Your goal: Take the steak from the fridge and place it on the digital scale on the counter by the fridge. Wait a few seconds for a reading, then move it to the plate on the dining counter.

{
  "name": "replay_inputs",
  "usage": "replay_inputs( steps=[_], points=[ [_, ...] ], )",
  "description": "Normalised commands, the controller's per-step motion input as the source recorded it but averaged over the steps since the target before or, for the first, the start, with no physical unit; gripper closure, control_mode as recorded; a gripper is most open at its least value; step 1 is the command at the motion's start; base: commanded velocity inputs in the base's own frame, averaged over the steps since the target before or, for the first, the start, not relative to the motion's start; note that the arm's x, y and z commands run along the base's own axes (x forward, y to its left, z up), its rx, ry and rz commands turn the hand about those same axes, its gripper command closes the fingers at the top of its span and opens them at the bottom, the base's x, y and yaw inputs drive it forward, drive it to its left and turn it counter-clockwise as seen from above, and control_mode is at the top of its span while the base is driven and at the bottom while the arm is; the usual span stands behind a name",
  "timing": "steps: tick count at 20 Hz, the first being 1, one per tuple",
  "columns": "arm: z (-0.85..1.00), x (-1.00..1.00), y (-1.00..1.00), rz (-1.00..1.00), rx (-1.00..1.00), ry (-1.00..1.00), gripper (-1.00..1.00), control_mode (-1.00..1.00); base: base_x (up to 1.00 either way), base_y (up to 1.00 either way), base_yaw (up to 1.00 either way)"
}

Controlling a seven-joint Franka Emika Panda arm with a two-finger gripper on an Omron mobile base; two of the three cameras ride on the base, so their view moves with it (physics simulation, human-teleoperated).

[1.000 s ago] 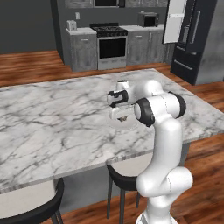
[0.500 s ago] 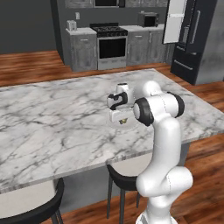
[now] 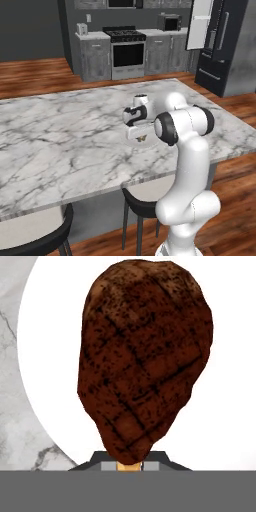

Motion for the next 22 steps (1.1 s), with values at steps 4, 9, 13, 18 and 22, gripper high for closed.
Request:
replay_inputs(
  steps=[4, 9, 13, 18, 22],
  points=[
    [0.0, -0.2, -0.07, 0.0, 0.03, -0.05, 1.0, -1.0, 0.0, 0.0, 0.0],
    [0.0, 0.0, 0.0, 0.0, 0.01, 0.0, -1.0, -1.0, 0.0, 0.0, 0.0],
    [0.0, 0.0, 0.0, 0.0, 0.0, 0.0, -1.0, -1.0, 0.0, 0.0, 0.0],
    [0.0, 0.0, 0.0, -0.01, 0.0, 0.0, -1.0, -1.0, 0.0, 0.0, 0.0],
    [0.03, -0.08, 0.0, -0.04, 0.0, 0.0, -1.0, -1.0, 0.0, 0.0, 0.0]
  ],
)
